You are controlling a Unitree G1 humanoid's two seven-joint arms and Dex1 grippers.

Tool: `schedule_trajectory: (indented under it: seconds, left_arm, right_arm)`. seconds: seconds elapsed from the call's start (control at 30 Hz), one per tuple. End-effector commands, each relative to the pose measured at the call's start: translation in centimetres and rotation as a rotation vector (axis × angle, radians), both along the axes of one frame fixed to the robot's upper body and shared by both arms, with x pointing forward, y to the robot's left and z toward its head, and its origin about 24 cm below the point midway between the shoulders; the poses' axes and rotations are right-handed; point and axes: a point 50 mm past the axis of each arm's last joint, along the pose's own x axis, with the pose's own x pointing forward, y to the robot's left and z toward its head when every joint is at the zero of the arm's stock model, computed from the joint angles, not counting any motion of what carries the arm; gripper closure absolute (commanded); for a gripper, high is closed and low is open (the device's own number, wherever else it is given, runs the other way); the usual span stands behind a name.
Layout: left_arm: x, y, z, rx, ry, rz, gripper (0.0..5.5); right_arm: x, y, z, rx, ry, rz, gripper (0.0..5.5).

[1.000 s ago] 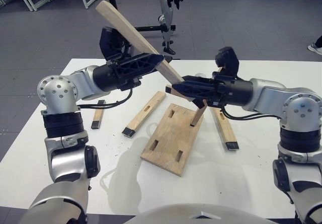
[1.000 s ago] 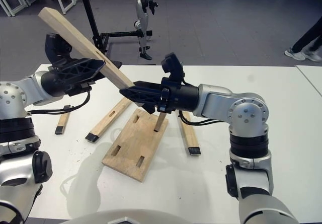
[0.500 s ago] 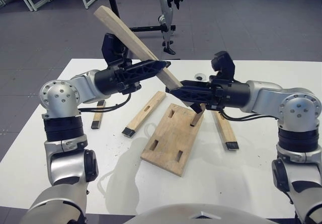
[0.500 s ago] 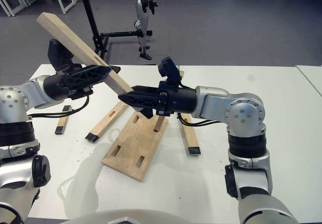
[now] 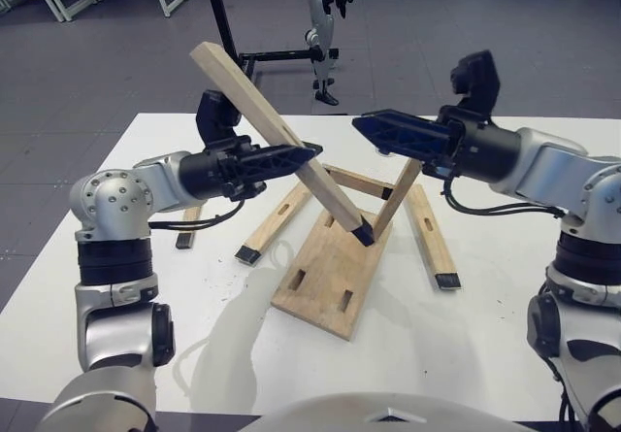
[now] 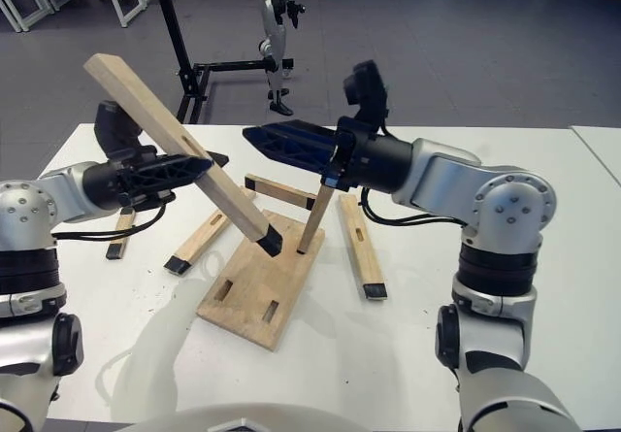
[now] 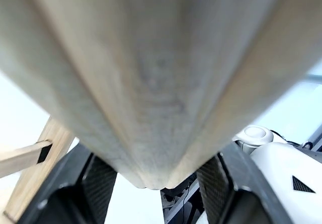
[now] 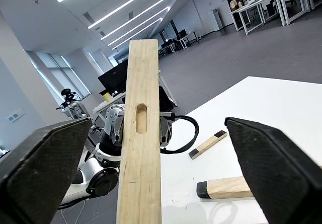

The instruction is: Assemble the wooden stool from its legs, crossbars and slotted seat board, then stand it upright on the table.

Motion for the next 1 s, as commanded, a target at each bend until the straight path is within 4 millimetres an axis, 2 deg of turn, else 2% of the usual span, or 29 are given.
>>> schedule_trajectory:
  seconds: [0.03, 0.2, 0.33, 0.43, 0.67, 1.0]
  left_arm:
    - [0.0, 2.6, 2.2, 0.015, -0.095, 0.061, 3.44]
    - [0.5, 4.1, 4.7, 0.054, -0.252, 0.206, 3.44]
    - [0.7, 3.0, 4.7, 0.072, -0.286, 0.246, 3.44]
    - [0.9, 1.9, 4.4, 0.091, -0.287, 0.230, 3.44]
    - [1.0, 1.4, 4.2, 0.081, -0.280, 0.235, 3.44]
    - [1.3, 0.7, 4.4, 0.086, -0.291, 0.211, 3.44]
  right_arm:
    - [-3.2, -1.3, -2.2, -0.074, 0.066, 0.087, 0.00]
    - [-6.7, -1.4, -7.6, -0.365, 0.096, 0.127, 0.00]
    - [-7.1, -0.4, -12.8, -0.520, 0.128, 0.169, 0.00]
    - [-7.9, 1.0, -14.9, -0.538, 0.134, 0.269, 0.00]
    - [-7.4, 2.3, -16.1, -0.553, 0.089, 0.317, 0.00]
    - [-7.4, 2.3, -17.5, -0.585, 0.102, 0.340, 0.00]
